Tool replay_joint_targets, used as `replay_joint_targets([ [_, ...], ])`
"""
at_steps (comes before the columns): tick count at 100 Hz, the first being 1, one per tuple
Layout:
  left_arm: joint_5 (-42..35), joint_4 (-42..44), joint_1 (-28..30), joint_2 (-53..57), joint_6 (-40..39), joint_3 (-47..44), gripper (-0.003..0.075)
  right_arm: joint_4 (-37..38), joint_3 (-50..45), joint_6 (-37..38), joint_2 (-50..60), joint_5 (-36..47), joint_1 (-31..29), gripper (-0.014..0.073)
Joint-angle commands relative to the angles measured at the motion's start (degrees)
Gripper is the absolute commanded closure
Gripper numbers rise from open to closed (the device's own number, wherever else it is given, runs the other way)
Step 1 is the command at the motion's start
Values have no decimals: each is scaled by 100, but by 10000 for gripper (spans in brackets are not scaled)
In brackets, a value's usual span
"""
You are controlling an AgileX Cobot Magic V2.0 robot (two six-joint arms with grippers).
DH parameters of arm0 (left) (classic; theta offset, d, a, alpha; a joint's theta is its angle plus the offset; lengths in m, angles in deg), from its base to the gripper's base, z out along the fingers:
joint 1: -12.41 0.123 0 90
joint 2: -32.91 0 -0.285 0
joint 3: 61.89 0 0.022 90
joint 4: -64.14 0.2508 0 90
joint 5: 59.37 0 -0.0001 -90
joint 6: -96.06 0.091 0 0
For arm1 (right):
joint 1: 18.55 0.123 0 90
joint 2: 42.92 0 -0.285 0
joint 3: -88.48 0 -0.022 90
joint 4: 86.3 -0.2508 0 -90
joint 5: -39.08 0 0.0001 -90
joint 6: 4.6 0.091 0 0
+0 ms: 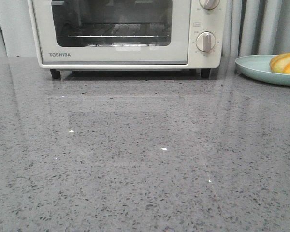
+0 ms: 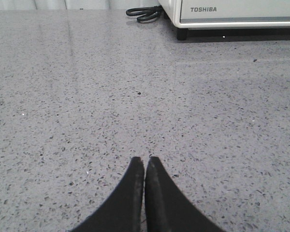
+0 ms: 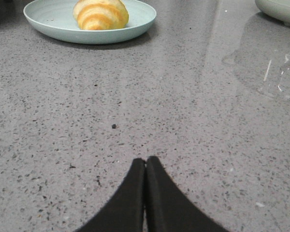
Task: Put bread in oven
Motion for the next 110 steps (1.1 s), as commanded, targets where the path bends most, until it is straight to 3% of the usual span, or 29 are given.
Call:
replay_joint_targets([
  [1,-401,-60,14,148,-64,-126,741,84,-143,-52,125,130,-3,648],
  [83,-401,-60,14,148,-64,-126,741,205,-143,-52,125,245,-3,648],
  [92,-401,-60,14,148,-64,-126,741,847,-143,-52,125,896,-3,648],
  [110,-501,-194,14,148,-64,-126,741,781,-143,-52,125,3499,-3,648],
])
